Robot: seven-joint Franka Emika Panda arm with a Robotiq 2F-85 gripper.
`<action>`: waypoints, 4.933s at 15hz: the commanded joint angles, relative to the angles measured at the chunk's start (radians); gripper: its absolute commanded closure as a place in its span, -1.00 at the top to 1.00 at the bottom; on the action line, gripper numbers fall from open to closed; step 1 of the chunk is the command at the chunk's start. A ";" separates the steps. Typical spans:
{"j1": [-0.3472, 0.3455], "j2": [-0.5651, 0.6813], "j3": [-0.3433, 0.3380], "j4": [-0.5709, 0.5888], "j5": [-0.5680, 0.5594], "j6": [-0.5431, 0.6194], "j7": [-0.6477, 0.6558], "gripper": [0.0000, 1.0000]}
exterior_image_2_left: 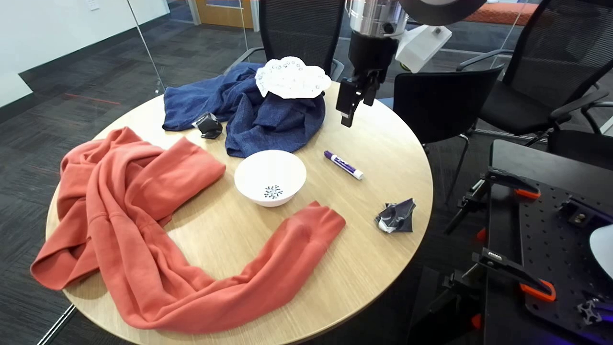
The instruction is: Put he marker in the bowl
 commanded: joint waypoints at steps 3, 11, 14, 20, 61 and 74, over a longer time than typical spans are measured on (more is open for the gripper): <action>0.023 0.073 -0.013 0.005 -0.038 0.095 0.040 1.00; 0.029 0.217 -0.018 0.028 0.004 0.208 0.038 1.00; 0.021 0.260 -0.010 0.050 0.017 0.204 0.028 1.00; 0.016 0.339 -0.008 0.104 0.030 0.193 0.025 1.00; 0.146 0.134 0.114 0.085 -0.020 0.365 -0.022 -0.90; 0.277 0.356 -0.044 0.235 -0.049 0.512 -0.002 -0.90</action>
